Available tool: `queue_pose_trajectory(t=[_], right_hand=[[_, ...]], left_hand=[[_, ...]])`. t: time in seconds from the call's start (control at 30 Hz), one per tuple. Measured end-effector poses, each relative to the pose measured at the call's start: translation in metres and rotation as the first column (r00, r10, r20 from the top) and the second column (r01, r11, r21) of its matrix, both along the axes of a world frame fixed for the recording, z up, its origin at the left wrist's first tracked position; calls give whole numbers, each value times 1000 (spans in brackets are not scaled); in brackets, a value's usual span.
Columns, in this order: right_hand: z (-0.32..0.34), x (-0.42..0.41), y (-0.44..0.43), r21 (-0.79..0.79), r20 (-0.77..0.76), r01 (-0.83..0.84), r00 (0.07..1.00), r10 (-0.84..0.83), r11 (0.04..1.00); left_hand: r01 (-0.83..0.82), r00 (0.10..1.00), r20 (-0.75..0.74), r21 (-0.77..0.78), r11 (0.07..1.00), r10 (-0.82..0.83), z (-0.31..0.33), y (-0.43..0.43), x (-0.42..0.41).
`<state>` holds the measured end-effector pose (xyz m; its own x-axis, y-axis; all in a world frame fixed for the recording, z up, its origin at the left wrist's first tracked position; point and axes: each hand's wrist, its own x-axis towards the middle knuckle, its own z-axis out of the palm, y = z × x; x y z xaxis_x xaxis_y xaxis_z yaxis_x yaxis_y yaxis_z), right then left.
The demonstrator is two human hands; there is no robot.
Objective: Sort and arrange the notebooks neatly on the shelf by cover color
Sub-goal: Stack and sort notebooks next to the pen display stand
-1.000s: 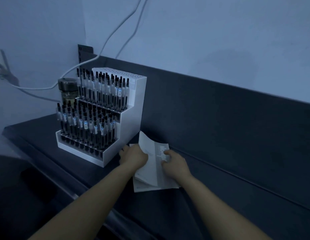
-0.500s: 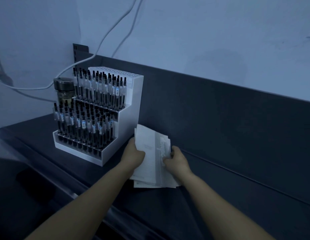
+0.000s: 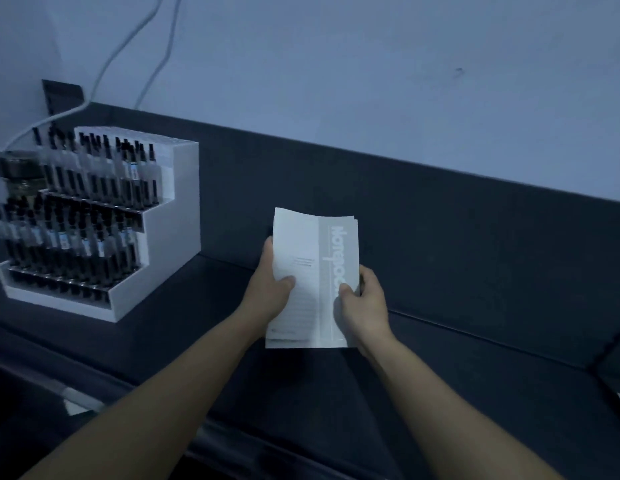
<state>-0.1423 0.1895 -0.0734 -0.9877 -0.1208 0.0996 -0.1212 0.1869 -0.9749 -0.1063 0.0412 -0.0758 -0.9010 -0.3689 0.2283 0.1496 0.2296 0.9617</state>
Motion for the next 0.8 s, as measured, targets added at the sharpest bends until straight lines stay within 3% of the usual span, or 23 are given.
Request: queue_pose_trajectory(t=[0.2,0.5,0.8], right_hand=[[14,11,100,-65,-110,116,986,-122,991],[24,35,247,44,-166,281,948,-271,959],[25,50,351,164,-143,426,903,-406,890]], left_hand=[[56,994,99,-73,996,-48,-5,97,-1],[155,982,127,-131,979,-139,4,242,22],[325,940,176,-211,922,-291,9,333,26]])
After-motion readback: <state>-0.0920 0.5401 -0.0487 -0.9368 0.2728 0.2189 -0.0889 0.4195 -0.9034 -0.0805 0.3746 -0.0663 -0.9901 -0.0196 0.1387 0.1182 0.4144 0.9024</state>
